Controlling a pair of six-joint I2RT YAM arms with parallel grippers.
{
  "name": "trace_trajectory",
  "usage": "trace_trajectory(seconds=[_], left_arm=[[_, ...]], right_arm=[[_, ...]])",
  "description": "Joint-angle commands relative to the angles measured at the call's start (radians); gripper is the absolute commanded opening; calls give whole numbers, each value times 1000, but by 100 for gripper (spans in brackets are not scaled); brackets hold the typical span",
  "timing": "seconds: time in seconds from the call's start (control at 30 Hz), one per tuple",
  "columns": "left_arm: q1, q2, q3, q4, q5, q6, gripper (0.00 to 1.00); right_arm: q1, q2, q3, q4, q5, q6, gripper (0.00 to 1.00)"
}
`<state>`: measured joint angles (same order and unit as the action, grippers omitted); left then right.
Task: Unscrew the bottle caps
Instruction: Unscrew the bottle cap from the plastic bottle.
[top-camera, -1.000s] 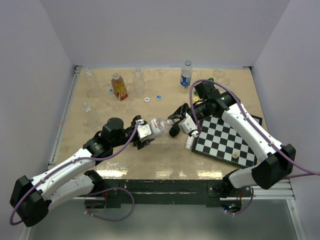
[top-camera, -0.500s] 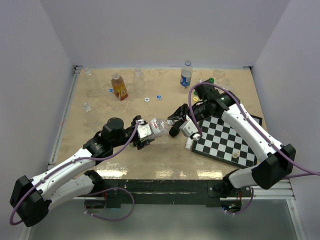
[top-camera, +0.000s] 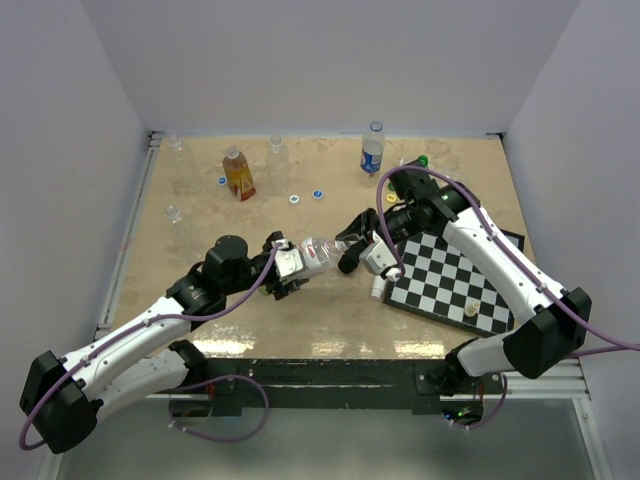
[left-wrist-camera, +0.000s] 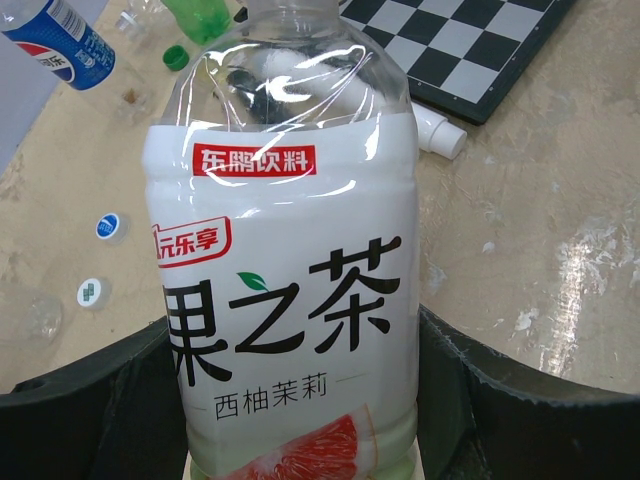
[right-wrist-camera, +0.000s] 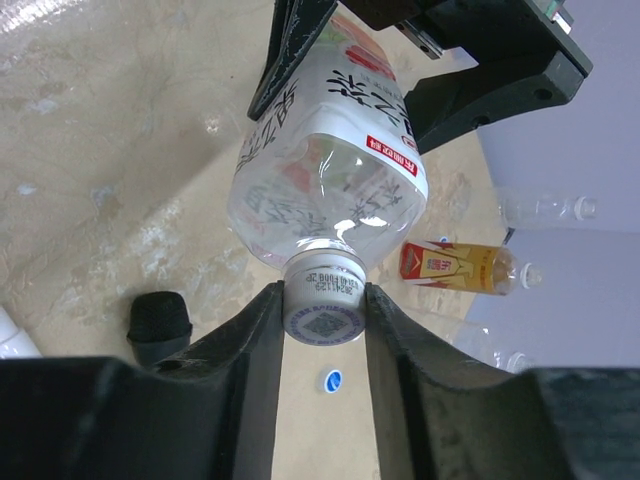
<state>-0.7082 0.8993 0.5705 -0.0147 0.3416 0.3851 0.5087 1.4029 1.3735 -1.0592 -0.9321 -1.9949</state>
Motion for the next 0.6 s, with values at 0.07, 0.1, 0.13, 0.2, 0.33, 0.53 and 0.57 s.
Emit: trace_trajectory(seconds=[0.07,0.1,0.13,0.2,0.33,0.53,0.57], left_arm=[[18,-8,14,-28,-66,-22,0],[16,-8,14,-27,-67,-20,0],[16,-7,14,-27,-67,-20,0],[16,-8,14,-27,-69,-18,0],[16,-10,14,-28,-67,-22,0],[18,-8,15,-27,-62,-23,0],[18,-8,15,-27,-62,-23,0]], right_arm=[[-22,-12,30,-56,27,152,49],[-21,-16,38,-55,26,185,52],[-21,-19,47,-59,26,215,55],[-21,-25,58,-68,36,269,59],[-30,-56,52,-49,81,404,63],[-62,-125,-14,21,93,609,65],[-65,-137,-20,31,85,649,65]])
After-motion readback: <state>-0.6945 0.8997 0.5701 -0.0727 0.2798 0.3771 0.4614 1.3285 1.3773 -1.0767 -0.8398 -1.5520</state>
